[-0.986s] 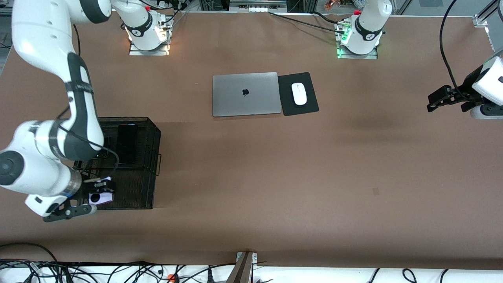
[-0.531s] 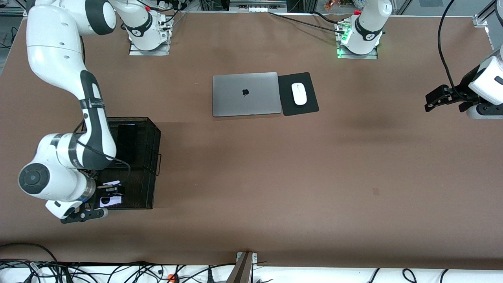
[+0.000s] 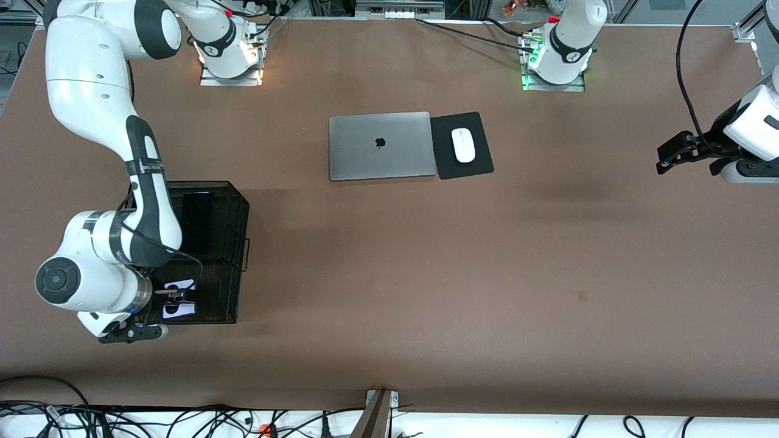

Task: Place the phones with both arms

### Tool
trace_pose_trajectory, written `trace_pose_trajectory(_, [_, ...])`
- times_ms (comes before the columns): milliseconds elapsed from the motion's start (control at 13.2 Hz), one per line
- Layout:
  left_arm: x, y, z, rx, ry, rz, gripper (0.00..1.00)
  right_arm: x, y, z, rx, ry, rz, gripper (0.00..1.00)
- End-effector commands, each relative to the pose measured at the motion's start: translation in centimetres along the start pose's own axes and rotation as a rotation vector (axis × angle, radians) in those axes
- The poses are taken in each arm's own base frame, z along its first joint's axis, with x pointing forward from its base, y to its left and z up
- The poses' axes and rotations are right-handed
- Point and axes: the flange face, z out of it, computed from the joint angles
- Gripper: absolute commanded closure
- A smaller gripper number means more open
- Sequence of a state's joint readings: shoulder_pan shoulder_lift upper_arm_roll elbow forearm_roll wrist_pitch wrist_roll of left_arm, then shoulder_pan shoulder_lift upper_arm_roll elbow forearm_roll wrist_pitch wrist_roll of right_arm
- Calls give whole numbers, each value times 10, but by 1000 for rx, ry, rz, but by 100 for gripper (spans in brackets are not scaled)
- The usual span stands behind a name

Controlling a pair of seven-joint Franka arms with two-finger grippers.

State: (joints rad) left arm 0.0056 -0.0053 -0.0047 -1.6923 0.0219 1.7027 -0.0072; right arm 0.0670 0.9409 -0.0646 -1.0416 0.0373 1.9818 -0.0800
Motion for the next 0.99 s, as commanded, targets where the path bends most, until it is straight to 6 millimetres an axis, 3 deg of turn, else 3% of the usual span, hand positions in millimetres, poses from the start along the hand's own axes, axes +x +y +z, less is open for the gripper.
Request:
trace_pose_trajectory(0, [-1,1,-7,47,15,34,0,-12,-1,-71,10,-22,7,0])
trace_pose_trajectory(227, [-1,0,-7,48,15,32,0,-51,2,-167,-26,-89,6,0])
trace_pose_trajectory(379, [-1,4,-7,48,16,38,0,-90,2,-209,-27,-99,5,0])
trace_pose_trajectory(682, [-1,1,-7,47,15,34,0,-169,21,-244,-14,-75,43,0])
trace_pose_trajectory(910, [-1,1,-7,47,15,34,0,-208,34,-267,-9,-66,87,0])
